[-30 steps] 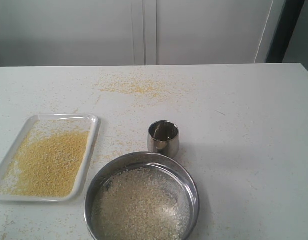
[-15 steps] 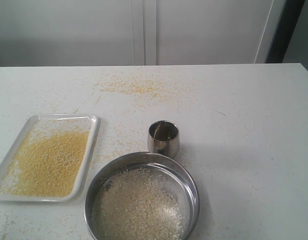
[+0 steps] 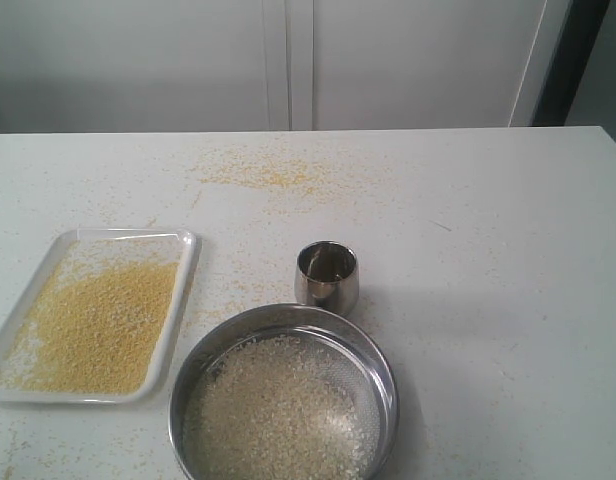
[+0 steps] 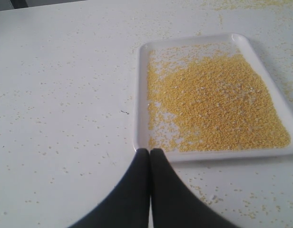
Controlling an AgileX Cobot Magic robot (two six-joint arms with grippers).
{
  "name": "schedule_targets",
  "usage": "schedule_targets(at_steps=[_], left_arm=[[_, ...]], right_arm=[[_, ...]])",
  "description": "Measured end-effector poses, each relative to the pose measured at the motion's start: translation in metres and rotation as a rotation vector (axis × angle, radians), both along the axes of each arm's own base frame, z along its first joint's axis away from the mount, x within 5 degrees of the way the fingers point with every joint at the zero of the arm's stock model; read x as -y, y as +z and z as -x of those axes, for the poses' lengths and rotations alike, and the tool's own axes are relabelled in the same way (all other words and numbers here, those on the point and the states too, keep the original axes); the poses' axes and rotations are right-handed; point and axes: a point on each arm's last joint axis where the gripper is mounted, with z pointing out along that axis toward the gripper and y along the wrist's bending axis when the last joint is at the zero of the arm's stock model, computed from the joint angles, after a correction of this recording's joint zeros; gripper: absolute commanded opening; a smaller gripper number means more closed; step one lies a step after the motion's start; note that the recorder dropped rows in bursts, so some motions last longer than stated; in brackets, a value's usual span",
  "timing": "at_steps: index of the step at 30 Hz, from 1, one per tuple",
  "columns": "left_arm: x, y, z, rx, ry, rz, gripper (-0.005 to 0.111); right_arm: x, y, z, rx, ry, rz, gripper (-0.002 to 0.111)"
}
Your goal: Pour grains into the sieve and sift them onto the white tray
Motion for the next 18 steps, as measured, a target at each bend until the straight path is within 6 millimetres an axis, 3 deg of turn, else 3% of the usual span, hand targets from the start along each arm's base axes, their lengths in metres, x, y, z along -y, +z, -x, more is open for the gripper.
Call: schedule_targets(at_steps=[18], left_arm=[[0.0,0.0,0.0,0.0,0.0,0.0,0.0]], right_arm=[[0.0,-0.016,0.004,-0.08,-0.001,-0.01,0.0]])
